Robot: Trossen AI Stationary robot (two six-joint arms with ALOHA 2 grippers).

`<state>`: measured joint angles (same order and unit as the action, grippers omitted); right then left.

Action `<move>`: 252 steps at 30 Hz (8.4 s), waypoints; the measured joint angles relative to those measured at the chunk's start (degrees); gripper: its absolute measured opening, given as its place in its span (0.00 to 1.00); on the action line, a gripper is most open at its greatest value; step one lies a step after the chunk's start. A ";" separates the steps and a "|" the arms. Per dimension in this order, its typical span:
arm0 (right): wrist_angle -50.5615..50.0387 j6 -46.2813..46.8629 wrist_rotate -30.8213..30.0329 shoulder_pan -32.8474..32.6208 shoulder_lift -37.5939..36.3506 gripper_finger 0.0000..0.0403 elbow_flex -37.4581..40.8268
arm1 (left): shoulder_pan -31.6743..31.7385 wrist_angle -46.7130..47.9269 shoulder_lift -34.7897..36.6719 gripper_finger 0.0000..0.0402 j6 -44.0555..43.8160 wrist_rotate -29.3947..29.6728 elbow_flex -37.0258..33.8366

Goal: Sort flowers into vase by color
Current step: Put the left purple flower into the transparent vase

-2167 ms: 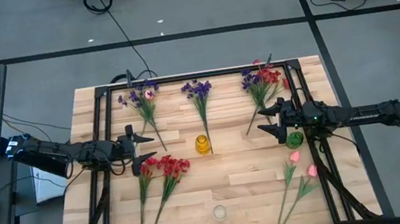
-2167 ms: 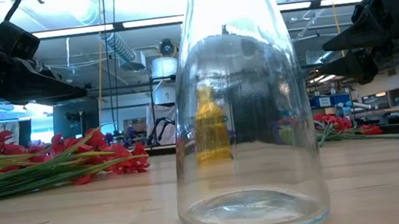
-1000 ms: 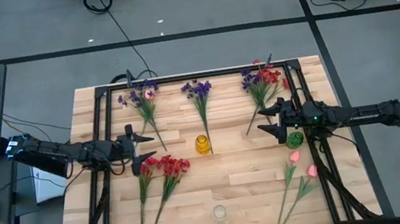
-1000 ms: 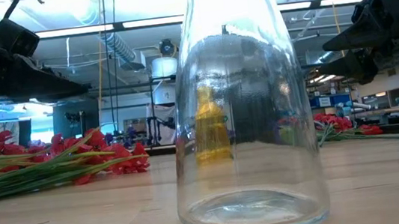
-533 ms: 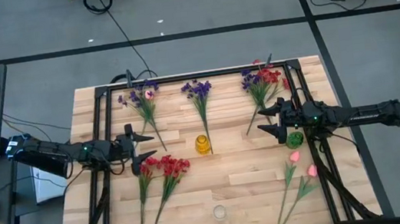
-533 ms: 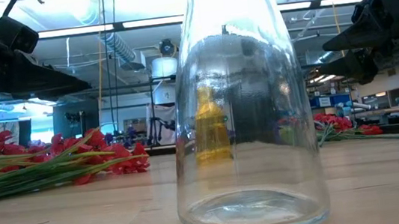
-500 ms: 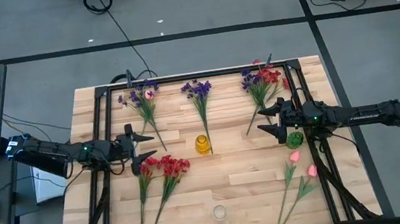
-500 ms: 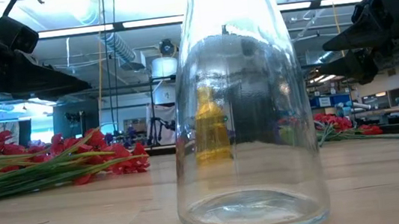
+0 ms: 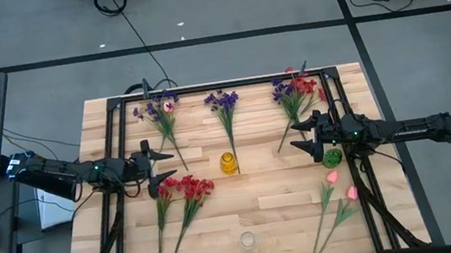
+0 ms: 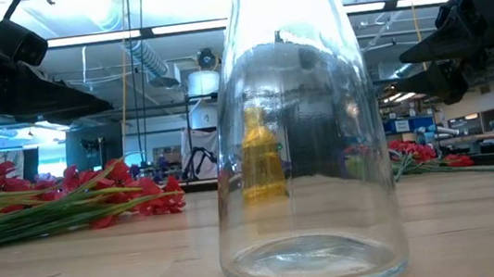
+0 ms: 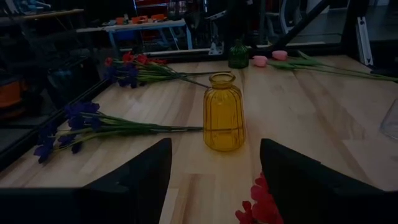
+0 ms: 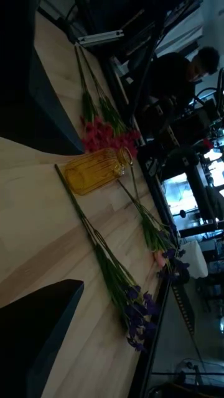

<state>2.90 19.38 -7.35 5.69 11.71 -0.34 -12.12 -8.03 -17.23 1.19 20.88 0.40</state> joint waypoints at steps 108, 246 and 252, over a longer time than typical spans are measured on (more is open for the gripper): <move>19.25 31.89 -10.23 0.11 3.00 0.87 -15.94 | 33.01 51.26 -61.03 0.47 -85.48 -7.10 48.74; -33.17 37.51 -22.53 0.11 12.27 0.87 -35.12 | -0.98 -38.68 -51.57 0.04 -16.97 -31.87 38.63; -32.96 39.17 -22.50 0.11 16.81 0.87 -35.12 | -1.90 -37.96 -54.12 0.04 -15.27 -34.89 39.40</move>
<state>-30.06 58.55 -29.85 5.80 28.52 -35.46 -14.02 -45.99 -71.36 -14.08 -14.00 39.81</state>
